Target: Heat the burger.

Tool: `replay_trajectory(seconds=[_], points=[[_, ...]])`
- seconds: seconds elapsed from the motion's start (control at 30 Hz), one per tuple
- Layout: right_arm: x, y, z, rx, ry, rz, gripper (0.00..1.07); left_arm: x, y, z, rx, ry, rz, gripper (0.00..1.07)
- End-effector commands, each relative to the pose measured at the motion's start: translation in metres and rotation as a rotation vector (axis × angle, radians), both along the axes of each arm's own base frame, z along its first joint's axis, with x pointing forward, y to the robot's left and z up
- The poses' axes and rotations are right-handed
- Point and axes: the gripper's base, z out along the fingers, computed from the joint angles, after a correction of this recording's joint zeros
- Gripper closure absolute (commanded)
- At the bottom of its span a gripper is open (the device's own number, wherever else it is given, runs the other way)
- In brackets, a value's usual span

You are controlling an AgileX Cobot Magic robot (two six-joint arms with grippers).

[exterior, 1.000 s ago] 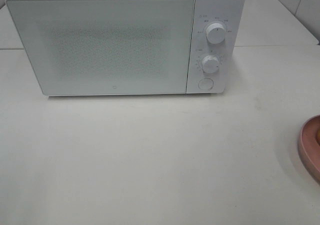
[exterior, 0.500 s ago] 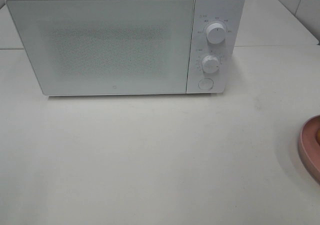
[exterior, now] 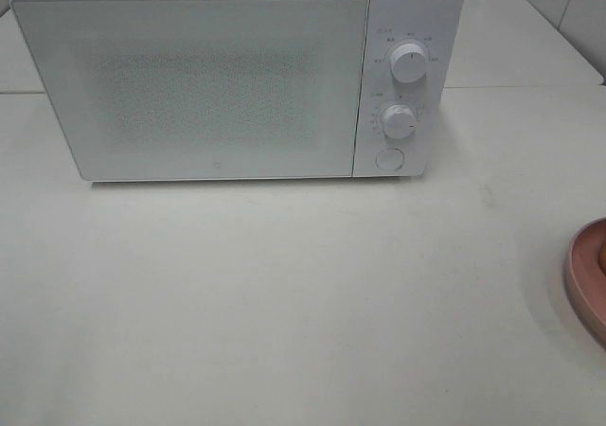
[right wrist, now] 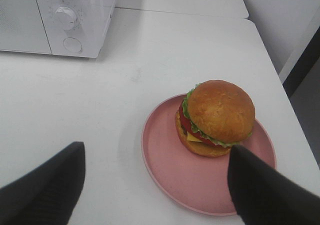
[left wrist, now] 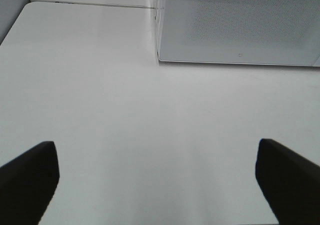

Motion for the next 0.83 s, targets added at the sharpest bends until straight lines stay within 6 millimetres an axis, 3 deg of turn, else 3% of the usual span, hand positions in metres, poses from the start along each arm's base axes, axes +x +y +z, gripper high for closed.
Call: replay_trajectory(seconds=[0.03,0.83], points=[[-0.0041,0.0,0.0,-0.005,-0.026,0.001,0.31,-0.0029,0.0001,-0.0005,-0.001,-0.031,-0.004,0.06],[-0.0041,0.0,0.0,-0.005,-0.026,0.001,0.31,-0.0029,0.0001,-0.0005,-0.001,-0.031,-0.004,0.06]])
